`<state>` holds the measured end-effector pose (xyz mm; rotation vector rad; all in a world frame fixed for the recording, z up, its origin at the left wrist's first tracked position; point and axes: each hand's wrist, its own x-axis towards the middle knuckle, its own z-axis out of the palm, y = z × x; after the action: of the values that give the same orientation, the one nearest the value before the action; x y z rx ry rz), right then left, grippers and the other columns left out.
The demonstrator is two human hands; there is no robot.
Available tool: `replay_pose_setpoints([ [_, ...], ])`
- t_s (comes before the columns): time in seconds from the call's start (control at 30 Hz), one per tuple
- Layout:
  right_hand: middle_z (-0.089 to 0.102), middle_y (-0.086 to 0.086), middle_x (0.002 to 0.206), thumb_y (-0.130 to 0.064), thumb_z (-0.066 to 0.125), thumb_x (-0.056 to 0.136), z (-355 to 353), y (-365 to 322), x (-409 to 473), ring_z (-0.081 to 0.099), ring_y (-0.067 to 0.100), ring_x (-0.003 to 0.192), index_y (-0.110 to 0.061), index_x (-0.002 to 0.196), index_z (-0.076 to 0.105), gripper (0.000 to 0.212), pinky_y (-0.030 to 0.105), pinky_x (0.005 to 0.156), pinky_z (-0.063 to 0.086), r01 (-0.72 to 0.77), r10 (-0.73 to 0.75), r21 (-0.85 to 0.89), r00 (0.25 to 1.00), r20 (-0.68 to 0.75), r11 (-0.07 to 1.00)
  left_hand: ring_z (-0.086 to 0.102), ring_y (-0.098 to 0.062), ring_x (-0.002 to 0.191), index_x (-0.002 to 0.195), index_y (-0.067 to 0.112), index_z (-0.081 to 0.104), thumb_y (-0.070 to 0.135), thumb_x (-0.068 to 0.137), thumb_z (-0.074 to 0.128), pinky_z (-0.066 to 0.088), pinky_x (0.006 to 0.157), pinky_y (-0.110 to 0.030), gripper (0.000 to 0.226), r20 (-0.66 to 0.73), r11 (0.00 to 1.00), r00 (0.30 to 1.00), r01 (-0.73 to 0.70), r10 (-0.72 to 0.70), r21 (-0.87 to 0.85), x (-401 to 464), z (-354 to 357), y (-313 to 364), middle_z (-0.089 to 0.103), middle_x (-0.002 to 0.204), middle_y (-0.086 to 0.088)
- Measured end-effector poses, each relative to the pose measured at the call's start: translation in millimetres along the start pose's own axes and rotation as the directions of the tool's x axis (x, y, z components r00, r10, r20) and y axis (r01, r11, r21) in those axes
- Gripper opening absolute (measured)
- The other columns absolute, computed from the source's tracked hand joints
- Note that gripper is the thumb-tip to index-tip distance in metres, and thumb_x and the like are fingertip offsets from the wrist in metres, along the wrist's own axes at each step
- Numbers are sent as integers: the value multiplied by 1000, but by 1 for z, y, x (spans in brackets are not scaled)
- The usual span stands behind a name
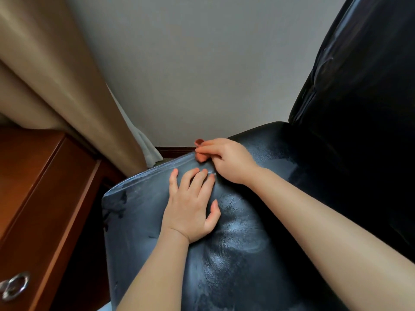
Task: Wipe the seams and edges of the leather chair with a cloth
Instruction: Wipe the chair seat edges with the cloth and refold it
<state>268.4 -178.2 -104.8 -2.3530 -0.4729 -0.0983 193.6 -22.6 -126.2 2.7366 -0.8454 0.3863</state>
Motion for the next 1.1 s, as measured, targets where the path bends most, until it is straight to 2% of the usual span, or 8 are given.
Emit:
replay_pose_setpoints([
  [0.17,64,-5,114,-7,40,88,2,-2,25,55,19,108,-27,109,64,38,28,80,42,-125,160,-236,978,136,964,43,-27,111,114,3,64,35,78,42,32,102,-63,53,54,1000,998,20,-20,1,1,-6,2,62,114,-12],
  [0.27,65,-7,117,-8,43,88,2,-15,17,54,16,114,-24,106,68,35,28,91,43,-219,231,-109,967,108,970,44,-26,110,111,4,66,35,79,42,33,100,-65,51,102,999,994,35,-32,-29,-1,-15,3,64,111,-10],
  [0.4,64,-10,121,-30,54,92,2,-34,-8,54,10,115,-23,96,72,20,32,95,42,-259,255,70,965,66,963,58,-25,112,110,10,68,40,79,41,33,101,-59,50,190,996,980,78,-67,-47,-6,-33,-1,66,114,-5],
  [0.53,65,-9,116,-22,56,91,16,-40,-22,55,12,112,-21,93,72,16,31,90,44,-125,125,-43,992,8,991,52,-24,126,127,11,59,41,86,40,30,112,-43,54,274,992,954,-123,121,-10,-39,-50,-30,55,135,-7],
  [0.77,69,-4,101,-13,53,92,45,-52,1,59,17,108,-14,87,70,18,34,87,47,6,-1,-72,997,76,997,52,-26,120,117,9,66,23,83,43,31,105,-43,43,84,994,992,-83,89,-75,-67,-40,-34,61,125,-11],
  [0.93,70,-9,102,-28,47,93,36,-59,27,60,16,98,-29,91,69,22,29,81,47,-220,260,-229,952,159,948,50,-31,101,109,3,66,16,78,46,40,94,-42,39,-21,991,997,-72,70,-110,-62,-40,-38,61,104,-18],
  [1.03,70,-9,106,-22,54,90,35,-67,0,59,12,105,-26,84,70,18,29,86,46,-81,94,-116,989,113,990,50,-30,92,106,2,67,15,76,48,42,86,-43,38,-81,994,995,-60,53,-91,-57,-41,-39,60,95,-16],
  [1.1,70,-9,103,-17,57,90,37,-64,-15,60,10,103,-21,83,70,15,28,84,47,57,-48,-76,992,113,995,49,-28,96,104,2,68,17,75,47,40,90,-43,39,-101,996,993,-62,56,-60,-57,-39,-39,63,95,-16],
])
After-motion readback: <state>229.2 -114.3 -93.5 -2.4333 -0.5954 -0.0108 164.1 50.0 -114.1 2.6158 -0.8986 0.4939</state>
